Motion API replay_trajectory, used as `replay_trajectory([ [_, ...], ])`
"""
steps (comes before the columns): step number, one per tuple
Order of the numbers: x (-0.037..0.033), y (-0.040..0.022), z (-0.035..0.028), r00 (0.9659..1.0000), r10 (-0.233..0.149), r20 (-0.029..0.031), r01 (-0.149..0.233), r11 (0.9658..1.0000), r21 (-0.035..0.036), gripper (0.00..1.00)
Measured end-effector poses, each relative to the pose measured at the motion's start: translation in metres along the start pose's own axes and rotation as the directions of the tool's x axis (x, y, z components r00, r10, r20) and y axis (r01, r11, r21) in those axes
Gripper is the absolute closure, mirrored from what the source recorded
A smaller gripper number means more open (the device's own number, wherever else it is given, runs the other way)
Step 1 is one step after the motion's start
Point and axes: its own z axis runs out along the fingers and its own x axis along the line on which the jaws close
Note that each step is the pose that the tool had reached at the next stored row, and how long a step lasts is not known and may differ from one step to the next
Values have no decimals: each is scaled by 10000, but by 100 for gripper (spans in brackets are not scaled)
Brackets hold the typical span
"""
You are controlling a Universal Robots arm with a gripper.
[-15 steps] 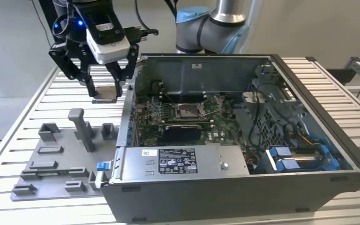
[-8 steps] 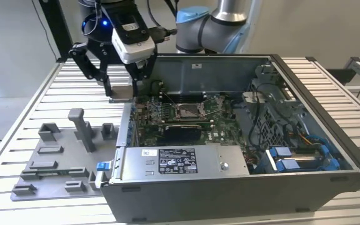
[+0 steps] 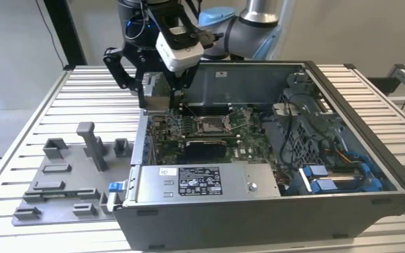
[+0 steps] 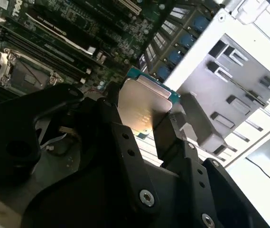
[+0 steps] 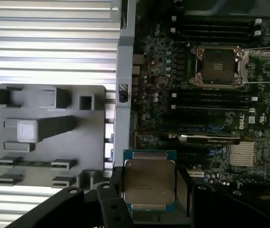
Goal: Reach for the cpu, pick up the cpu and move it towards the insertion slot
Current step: 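Pick up the cpu and move it towards the insertion slot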
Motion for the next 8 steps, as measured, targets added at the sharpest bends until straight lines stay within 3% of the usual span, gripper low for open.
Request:
replay_trajectory([
  [8, -298, -4, -6, 10000, -1, -23, 1, 10000, 0, 100],
])
